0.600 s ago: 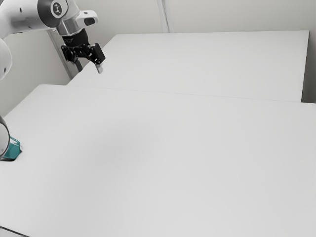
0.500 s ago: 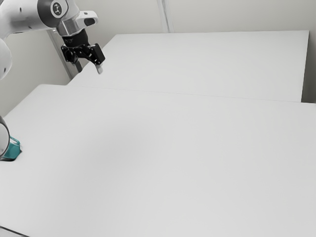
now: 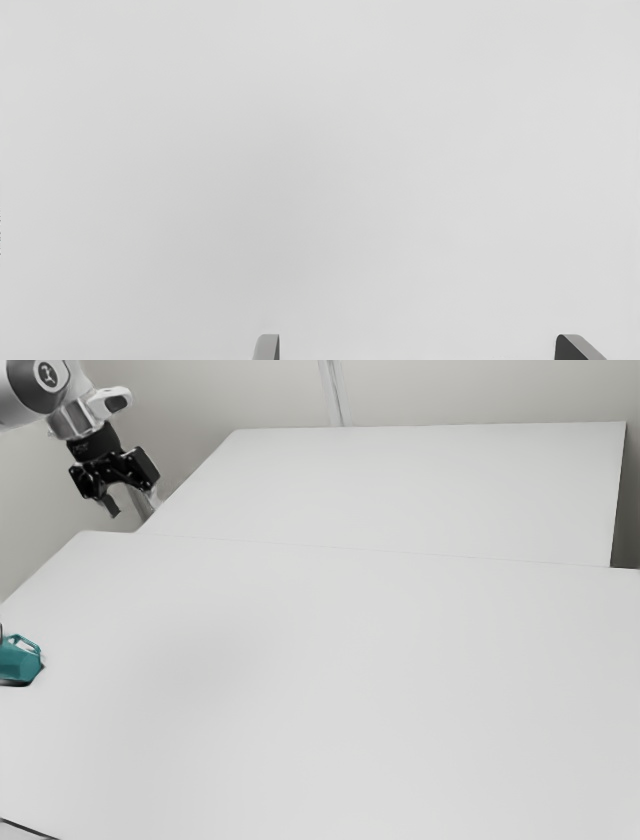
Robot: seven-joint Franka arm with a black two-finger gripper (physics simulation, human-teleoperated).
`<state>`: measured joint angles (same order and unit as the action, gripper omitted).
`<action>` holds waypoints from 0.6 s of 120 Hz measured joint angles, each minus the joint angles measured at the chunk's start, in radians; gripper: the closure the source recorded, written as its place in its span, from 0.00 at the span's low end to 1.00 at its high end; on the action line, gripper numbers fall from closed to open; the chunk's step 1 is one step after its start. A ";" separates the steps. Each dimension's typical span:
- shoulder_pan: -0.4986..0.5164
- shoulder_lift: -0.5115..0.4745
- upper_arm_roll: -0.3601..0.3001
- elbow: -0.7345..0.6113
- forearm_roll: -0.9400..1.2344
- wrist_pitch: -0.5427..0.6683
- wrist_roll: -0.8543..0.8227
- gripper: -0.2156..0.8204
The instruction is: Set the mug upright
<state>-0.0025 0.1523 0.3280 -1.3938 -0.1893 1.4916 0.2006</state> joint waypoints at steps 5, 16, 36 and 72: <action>0.009 -0.006 0.046 -0.006 -0.033 -0.015 0.018 0.21; 0.060 -0.005 0.102 -0.011 -0.114 -0.047 0.069 0.21; 0.283 0.022 0.115 -0.010 -0.248 -0.113 0.181 0.21; 0.581 0.263 0.094 0.170 -0.413 -0.230 0.401 0.21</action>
<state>0.5782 0.4150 0.4217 -1.2238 -0.6019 1.2617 0.6019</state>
